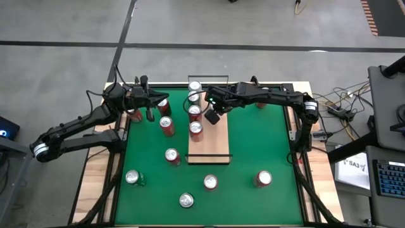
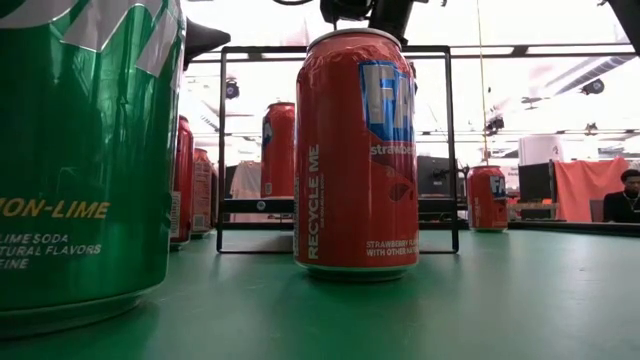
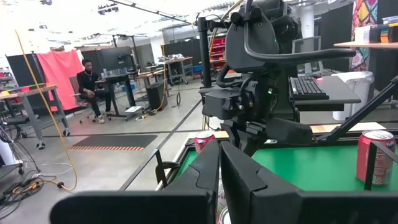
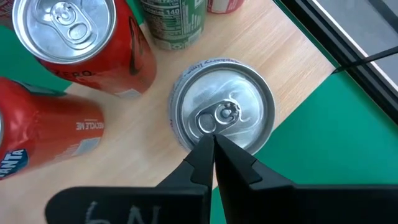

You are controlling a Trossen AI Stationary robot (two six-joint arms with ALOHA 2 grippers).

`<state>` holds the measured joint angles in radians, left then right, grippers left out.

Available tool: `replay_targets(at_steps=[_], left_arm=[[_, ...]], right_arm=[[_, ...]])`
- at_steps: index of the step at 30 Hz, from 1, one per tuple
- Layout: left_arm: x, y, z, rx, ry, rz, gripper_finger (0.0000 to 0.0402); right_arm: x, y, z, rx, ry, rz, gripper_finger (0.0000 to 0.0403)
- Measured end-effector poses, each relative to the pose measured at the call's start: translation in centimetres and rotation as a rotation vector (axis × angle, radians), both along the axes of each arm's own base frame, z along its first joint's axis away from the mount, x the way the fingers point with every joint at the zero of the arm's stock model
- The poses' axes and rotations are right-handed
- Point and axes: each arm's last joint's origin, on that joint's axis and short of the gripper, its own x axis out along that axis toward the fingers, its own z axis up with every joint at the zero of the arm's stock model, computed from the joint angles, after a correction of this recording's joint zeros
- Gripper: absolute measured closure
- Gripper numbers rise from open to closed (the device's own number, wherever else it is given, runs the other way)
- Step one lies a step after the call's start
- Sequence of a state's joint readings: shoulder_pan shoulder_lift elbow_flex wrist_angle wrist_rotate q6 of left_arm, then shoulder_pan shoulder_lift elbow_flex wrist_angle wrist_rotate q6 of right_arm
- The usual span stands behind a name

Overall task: Place canned beverage on shelf
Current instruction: Put the white/pink soda can on the shelf and aligned with the other white/pink soda can

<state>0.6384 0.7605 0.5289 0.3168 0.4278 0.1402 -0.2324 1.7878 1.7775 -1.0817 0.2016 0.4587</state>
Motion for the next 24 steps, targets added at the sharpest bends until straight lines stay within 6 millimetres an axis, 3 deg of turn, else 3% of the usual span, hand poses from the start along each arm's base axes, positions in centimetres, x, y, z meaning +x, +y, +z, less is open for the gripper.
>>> replay_targets(at_steps=[24], left_arm=[[0.0,0.0,0.0,0.0,0.0,0.0,0.0402]], right_arm=[[-0.1,-0.13,0.99,-0.075,-0.045,-0.013,0.0394]])
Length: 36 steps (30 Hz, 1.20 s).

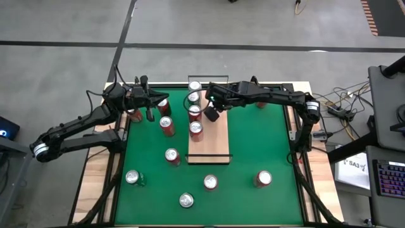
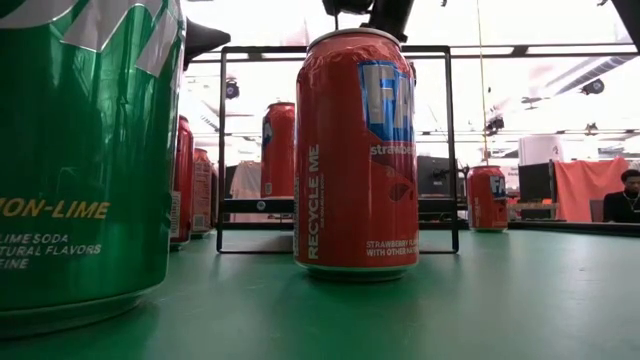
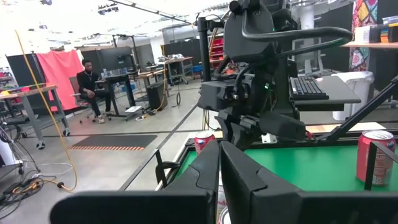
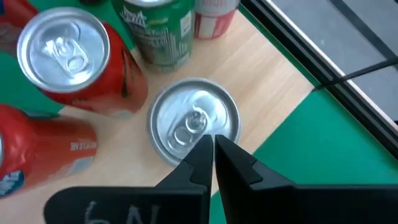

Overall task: Place canned beverage on shelf
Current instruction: Put the white/pink soda can on the shelf and aligned with the other white/pink soda can

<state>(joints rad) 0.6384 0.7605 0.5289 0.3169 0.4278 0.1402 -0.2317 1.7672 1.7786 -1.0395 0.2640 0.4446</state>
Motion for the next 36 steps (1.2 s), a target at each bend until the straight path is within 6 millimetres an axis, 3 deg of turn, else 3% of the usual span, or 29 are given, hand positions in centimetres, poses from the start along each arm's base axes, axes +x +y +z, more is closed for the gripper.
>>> replay_targets(at_steps=[13,28,36], left_arm=[[0.0,0.0,0.0,0.0,0.0,0.0,0.0402],[0.0,0.0,0.0,0.0,0.0,0.0,0.0402],[0.0,0.0,0.0,0.0,0.0,0.0,0.0402]], right_arm=[[1.6,1.1,0.5,-0.039,-0.147,0.048,0.0394],[1.5,1.8,-2.1,-0.036,-0.091,0.028,0.0394],[0.9,1.9,-2.1,-0.047,-0.023,0.076,0.0394]])
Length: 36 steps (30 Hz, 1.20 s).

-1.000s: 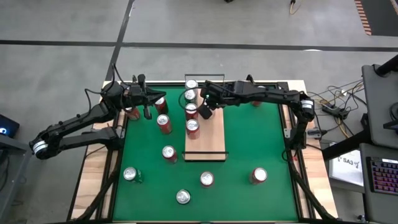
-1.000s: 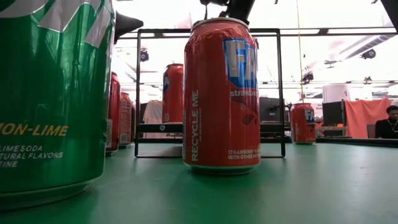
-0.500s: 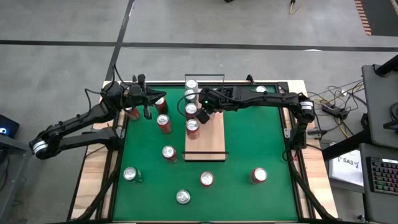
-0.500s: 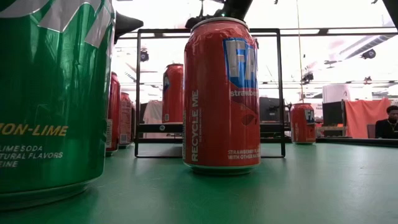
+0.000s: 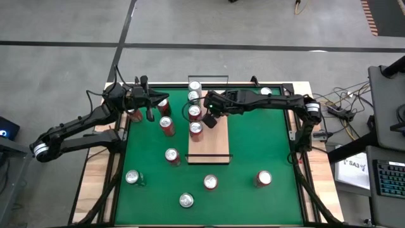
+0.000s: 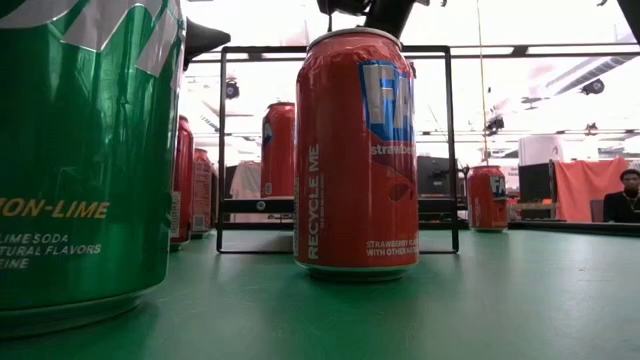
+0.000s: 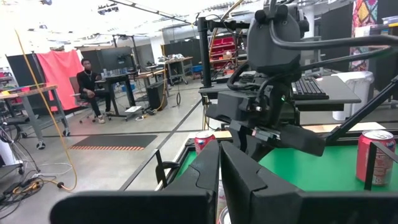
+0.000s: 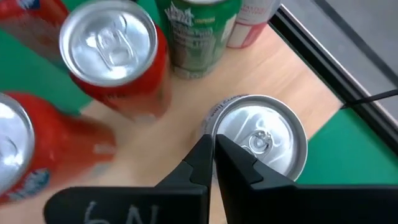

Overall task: Place canned beverage on shelf
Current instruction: Put the white/pink soda can on the shelf and aligned with the other white/pink soda can

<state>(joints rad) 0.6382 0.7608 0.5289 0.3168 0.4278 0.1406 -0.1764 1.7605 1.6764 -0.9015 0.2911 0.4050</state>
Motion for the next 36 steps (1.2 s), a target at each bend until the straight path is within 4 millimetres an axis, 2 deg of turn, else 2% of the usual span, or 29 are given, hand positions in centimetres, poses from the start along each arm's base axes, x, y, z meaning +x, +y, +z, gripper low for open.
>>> replay_targets(at_steps=[8,23,36], left_arm=[[0.0,0.0,0.0,0.0,0.0,0.0,0.0402],[0.0,0.0,0.0,0.0,0.0,0.0,0.0402],[0.0,-0.01,0.0,0.0,0.0,0.0,0.0402]], right_arm=[[-0.36,0.07,0.2,-0.025,0.041,0.065,0.0394],[-0.13,-0.14,0.37,-0.063,-0.003,0.006,0.0394],[-0.03,0.42,0.26,0.016,-0.008,0.087,0.0394]])
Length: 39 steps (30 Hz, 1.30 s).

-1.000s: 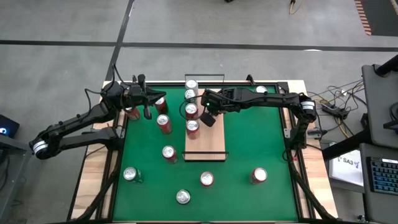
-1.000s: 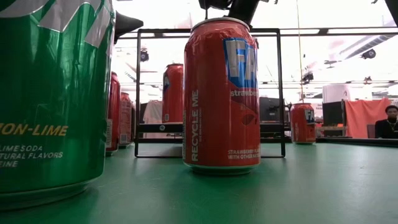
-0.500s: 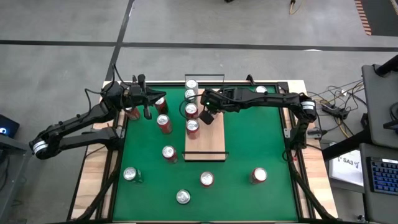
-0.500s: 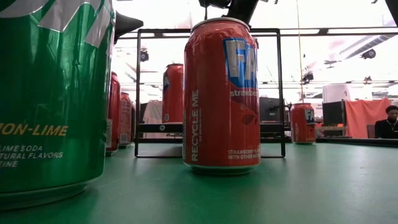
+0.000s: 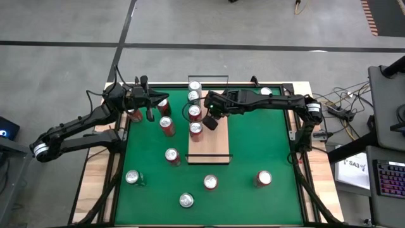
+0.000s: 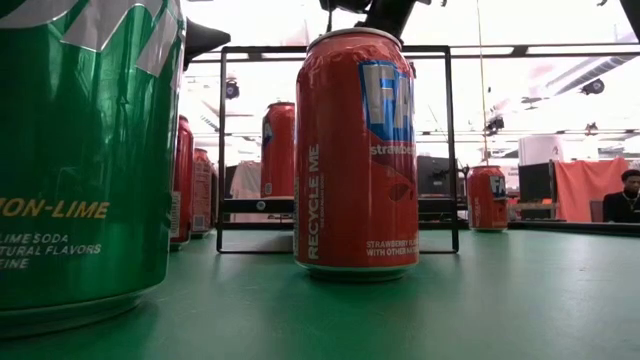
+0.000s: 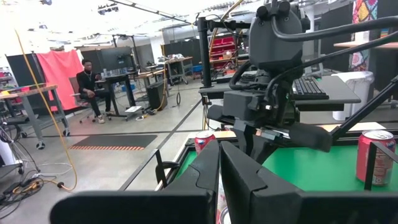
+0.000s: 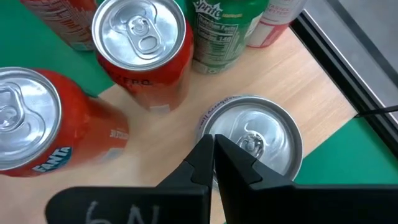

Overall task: Place canned beverage on shelf
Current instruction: Put the white/pink soda can on the shelf and aligned with the other white/pink soda can

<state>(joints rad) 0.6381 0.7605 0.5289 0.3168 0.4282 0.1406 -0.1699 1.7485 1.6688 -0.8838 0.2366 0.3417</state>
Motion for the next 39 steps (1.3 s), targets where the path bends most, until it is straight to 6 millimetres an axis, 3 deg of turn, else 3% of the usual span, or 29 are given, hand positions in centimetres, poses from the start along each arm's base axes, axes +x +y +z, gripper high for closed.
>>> replay_targets(at_steps=[23,39], left_arm=[[0.0,0.0,0.0,-0.001,0.0,0.001,0.0402],[0.0,0.0,0.0,-0.043,-0.011,-0.003,0.0402]], right_arm=[[-0.2,0.1,1.6,-0.037,-0.009,0.06,0.0394],[1.2,5.9,1.3,-0.184,-0.063,0.248,0.0394]])
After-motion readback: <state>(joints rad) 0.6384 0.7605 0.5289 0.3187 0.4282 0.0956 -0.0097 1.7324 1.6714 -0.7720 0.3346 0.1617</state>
